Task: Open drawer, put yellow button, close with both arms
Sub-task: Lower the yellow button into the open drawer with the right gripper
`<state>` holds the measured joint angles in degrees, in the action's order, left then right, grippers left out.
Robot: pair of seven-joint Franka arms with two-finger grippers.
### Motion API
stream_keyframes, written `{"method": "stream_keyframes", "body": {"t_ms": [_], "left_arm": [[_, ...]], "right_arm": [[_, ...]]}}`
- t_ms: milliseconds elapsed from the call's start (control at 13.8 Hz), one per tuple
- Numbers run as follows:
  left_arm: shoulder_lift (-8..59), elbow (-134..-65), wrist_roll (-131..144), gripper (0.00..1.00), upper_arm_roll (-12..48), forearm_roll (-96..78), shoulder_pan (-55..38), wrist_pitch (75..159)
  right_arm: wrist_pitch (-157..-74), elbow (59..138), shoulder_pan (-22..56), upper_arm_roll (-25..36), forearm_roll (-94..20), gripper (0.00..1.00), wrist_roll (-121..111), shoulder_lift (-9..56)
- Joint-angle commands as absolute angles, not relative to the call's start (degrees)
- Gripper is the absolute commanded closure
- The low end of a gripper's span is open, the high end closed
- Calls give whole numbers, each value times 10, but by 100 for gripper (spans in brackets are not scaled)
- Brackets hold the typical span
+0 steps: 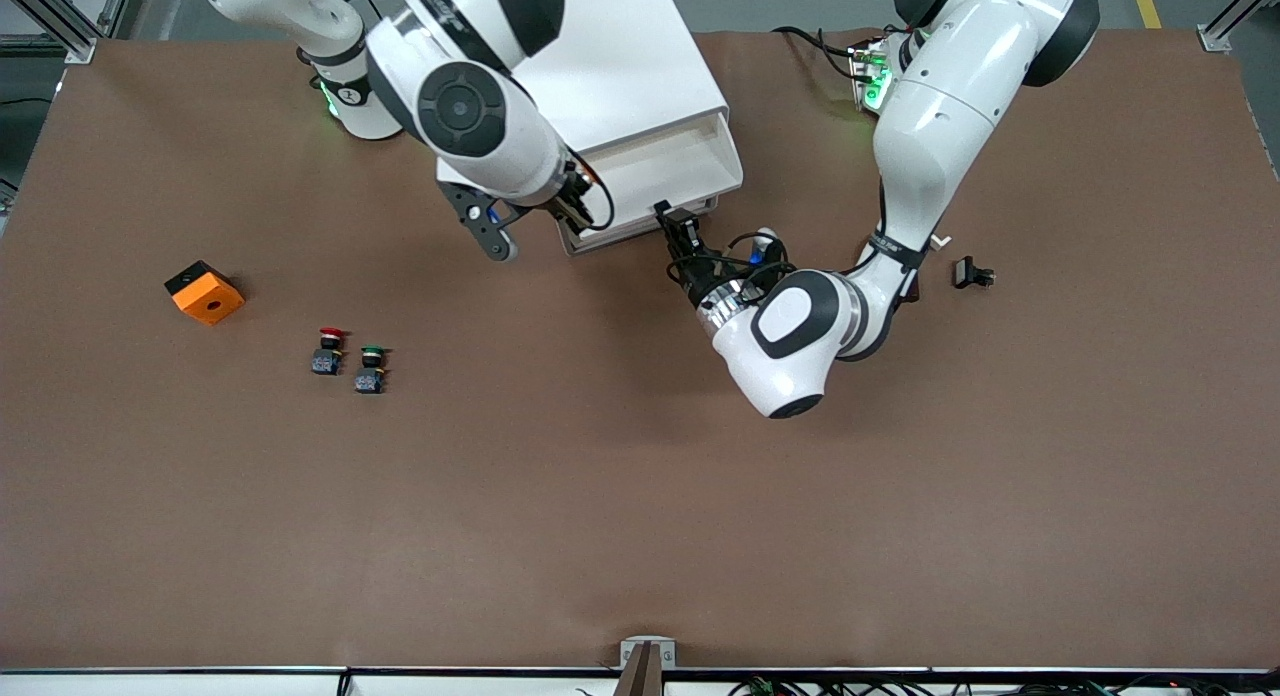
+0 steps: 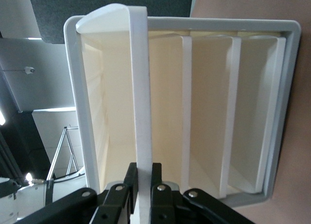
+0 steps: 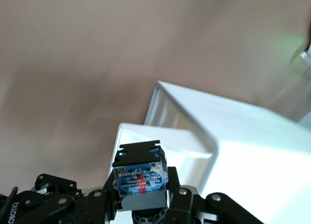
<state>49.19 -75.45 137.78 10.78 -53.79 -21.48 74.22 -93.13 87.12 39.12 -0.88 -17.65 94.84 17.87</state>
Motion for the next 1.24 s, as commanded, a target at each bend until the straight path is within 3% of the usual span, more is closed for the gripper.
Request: {"method": "stream_keyframes", "body": {"t_ms": [0,436,509,581,654,1017,1090,1162], "left_arm": [[492,-741,1369,91,105,-548,-193,747],[493,-723,1367,82,105,-548,-178,768],[493,-718,1366,64,105,-548,-175,769],[493,-717,1362,28,105,-553,-174,769],[491,-717,1362,0,105,-556,-173,769],[489,-701,1360,0,105,-558,-152,769],[489,-694,1354,0,105,-558,-141,769],[488,-694,1340,0,105,-556,-128,769]], "right_arm": [[-972,850,429,-2,-187,81,1031,211],[-1020,849,481,-2,-186,81,1100,229],[-1033,850,485,-2,-188,81,1110,231],[-1040,850,489,-2,-188,80,1123,236],[-1047,850,496,-2,-186,80,1135,242],[-1059,851,497,-1,-182,78,1138,259],[-1058,851,497,-2,-182,74,1138,262],[-1057,851,497,-2,-183,61,1135,262]]}}
